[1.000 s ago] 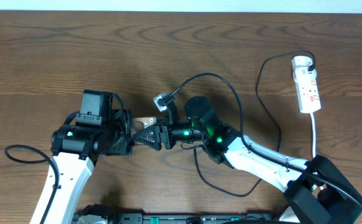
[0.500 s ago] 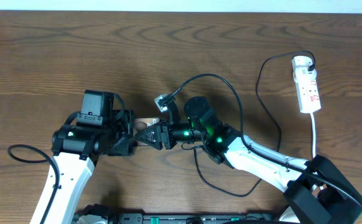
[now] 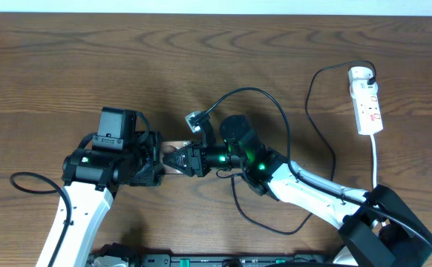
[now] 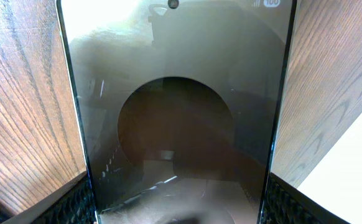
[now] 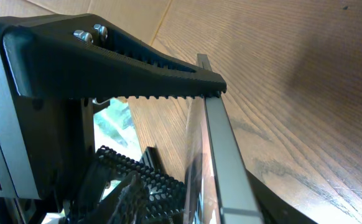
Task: Plug charger to phone and switch on socket
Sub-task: 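Close the right gripper on the phone's edge beside the left gripper, then rotate the phone with both grippers, turning its bottom edge toward the right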
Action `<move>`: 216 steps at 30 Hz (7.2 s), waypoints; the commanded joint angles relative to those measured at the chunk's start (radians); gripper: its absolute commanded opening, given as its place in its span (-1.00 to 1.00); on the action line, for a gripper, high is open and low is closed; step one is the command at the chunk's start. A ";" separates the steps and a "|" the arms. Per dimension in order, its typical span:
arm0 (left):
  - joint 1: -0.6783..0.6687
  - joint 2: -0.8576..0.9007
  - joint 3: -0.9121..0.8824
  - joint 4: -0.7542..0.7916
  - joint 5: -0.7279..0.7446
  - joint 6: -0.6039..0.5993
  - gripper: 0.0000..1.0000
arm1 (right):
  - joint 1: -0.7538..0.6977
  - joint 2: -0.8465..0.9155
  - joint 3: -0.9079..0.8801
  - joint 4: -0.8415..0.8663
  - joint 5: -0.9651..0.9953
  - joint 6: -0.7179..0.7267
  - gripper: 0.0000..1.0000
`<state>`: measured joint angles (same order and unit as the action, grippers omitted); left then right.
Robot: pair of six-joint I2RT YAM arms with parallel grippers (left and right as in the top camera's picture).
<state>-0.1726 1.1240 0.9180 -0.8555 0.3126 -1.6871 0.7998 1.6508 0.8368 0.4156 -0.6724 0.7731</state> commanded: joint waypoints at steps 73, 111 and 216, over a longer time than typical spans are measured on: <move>-0.021 0.000 0.031 0.008 0.012 -0.008 -0.85 | 0.029 0.004 0.013 0.015 0.053 -0.003 -0.72; -0.020 -0.011 0.031 0.009 0.038 0.037 0.77 | -0.002 0.004 0.013 0.014 0.038 -0.003 -0.98; 0.006 -0.052 0.031 0.611 -0.011 0.393 -0.86 | -0.130 0.004 0.013 0.628 0.053 1.220 -0.97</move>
<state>-0.1673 1.0679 0.9428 -0.2329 0.3111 -1.3193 0.6521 1.6688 0.8253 1.0317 -0.5865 2.0769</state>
